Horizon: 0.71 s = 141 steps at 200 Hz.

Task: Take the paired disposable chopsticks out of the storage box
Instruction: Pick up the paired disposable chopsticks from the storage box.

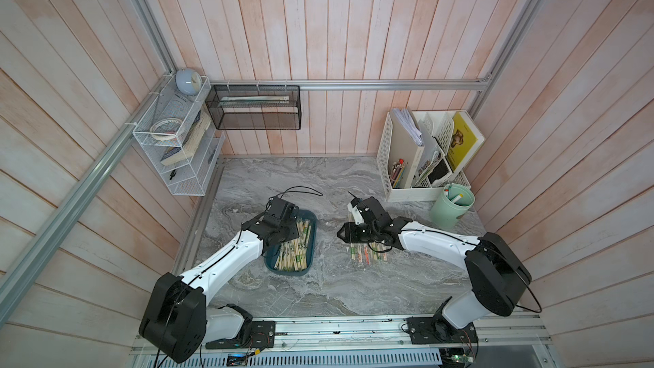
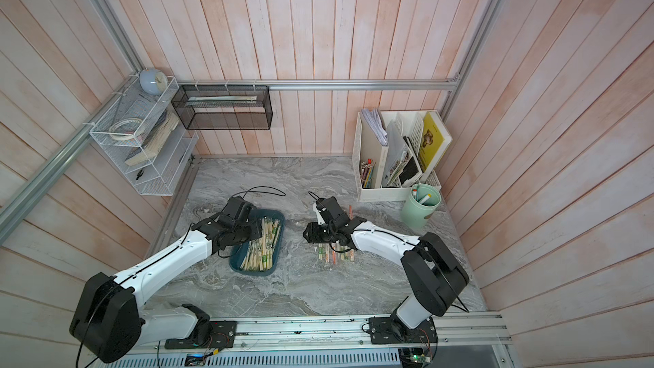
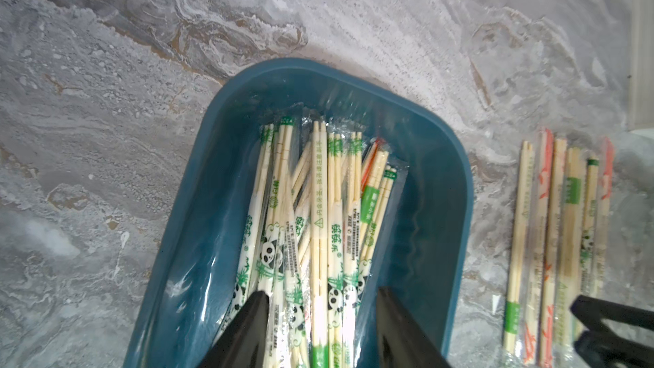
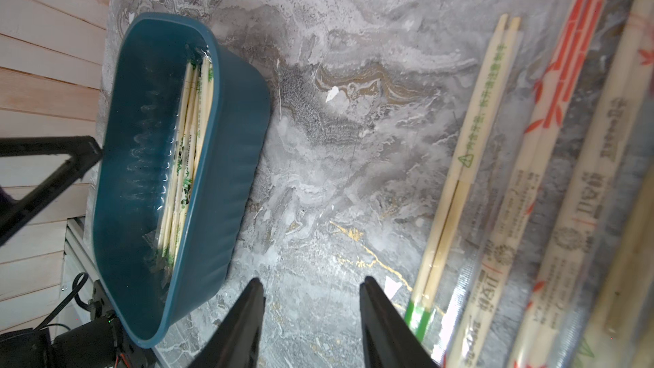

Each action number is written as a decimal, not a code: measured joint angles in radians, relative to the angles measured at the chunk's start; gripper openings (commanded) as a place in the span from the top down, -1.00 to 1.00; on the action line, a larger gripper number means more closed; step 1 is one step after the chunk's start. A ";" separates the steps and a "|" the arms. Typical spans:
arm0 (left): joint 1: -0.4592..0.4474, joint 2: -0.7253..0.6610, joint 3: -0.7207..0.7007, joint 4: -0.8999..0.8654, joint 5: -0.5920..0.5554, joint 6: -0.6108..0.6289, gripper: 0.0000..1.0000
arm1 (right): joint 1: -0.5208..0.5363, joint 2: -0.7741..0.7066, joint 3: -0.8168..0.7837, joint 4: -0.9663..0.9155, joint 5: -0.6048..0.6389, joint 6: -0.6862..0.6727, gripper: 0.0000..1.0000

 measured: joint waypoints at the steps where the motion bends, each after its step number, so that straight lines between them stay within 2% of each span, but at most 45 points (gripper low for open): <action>1: 0.000 0.001 0.000 0.000 0.000 0.001 0.05 | 0.000 0.000 0.000 0.000 0.000 0.000 0.06; 28: 0.000 0.036 -0.016 0.015 -0.005 0.002 0.11 | -0.005 -0.022 -0.016 0.000 0.004 0.001 0.06; 46: 0.001 0.058 -0.023 0.032 -0.007 0.000 0.25 | -0.005 -0.028 -0.024 0.003 0.003 0.006 0.05; 89: 0.013 0.097 -0.040 0.075 -0.021 0.002 0.32 | -0.005 -0.028 -0.033 0.003 0.003 0.015 0.04; 141: 0.029 0.125 -0.048 0.109 -0.029 0.001 0.49 | -0.005 -0.028 -0.041 0.003 0.004 0.016 0.04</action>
